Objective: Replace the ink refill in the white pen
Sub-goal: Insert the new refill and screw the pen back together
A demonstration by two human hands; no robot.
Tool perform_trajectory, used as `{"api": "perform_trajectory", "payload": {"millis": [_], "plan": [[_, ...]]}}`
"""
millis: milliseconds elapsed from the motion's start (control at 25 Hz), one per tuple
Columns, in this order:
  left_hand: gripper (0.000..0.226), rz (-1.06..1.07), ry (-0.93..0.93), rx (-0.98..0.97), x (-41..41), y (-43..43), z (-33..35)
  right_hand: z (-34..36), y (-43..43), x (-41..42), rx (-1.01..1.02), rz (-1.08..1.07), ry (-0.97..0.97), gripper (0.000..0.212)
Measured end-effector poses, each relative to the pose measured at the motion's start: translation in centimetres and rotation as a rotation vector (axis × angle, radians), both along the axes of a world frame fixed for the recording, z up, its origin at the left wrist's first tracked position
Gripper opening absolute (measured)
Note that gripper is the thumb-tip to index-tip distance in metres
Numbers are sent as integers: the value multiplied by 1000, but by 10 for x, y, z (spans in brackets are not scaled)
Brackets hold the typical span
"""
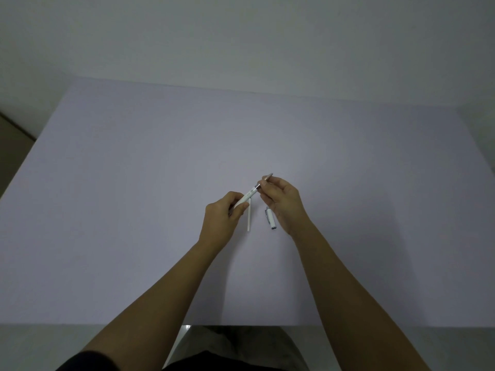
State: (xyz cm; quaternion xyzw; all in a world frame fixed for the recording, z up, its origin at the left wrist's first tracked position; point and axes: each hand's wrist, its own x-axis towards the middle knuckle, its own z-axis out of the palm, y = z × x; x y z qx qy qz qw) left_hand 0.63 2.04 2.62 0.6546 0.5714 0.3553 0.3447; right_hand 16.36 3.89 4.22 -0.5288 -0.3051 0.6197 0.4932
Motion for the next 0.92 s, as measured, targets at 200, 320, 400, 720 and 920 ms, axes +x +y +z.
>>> {"api": "perform_trajectory", "payload": {"millis": [200,320,400,720,920], "plan": [[14,-1,4,-15,-2,-2,-1,-2,-2,-2,29,17,-98,11],[15,7,44,0,-2,-1,-2,-3,-1,-1,39,22,-98,17],[18,3,66,10,-3,-1,-1,-4,0,-1,23,15,-131,16],[21,-9,51,43,-3,2,-1,-7,0,0,52,-28,-24,15],[20,-59,103,103,-2,1,-2,-7,-3,1,34,-63,-207,17]]}}
